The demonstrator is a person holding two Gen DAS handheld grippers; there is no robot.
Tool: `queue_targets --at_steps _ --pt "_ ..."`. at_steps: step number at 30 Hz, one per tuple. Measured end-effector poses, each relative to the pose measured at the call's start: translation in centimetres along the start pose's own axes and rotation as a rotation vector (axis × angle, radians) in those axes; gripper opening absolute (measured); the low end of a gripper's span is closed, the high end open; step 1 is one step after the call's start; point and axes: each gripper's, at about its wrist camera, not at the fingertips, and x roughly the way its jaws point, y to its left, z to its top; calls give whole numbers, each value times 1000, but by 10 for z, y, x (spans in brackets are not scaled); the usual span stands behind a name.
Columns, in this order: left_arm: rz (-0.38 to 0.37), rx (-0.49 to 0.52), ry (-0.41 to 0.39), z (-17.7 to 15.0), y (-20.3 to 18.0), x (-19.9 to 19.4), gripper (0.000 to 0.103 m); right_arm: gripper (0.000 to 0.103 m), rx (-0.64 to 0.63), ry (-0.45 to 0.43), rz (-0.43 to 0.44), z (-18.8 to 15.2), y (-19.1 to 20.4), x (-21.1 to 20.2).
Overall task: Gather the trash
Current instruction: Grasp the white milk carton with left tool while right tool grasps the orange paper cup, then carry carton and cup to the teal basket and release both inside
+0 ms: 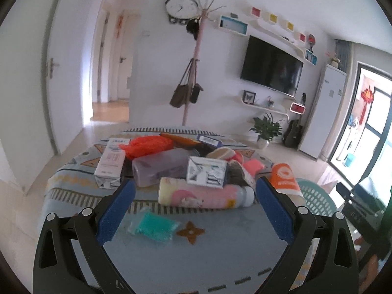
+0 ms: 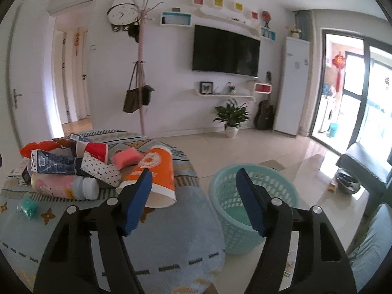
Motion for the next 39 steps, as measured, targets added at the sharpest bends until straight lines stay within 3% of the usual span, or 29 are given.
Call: queue_targets --at_steps 7,14,20,24,31,39 --pt "-147 20 188 22 7 63 95 67 -6 93 149 14 3 49" --pt "-129 79 308 22 -5 115 94 67 40 246 251 15 11 111" --pt "-123 99 367 21 -9 138 78 70 94 345 305 10 17 150" --pt "-132 97 410 13 -9 149 56 71 124 395 345 8 21 164" --pt "-129 83 362 -1 -9 135 53 71 171 489 405 3 28 184" --pt "-175 32 203 -2 -9 93 52 51 144 452 398 3 33 157"
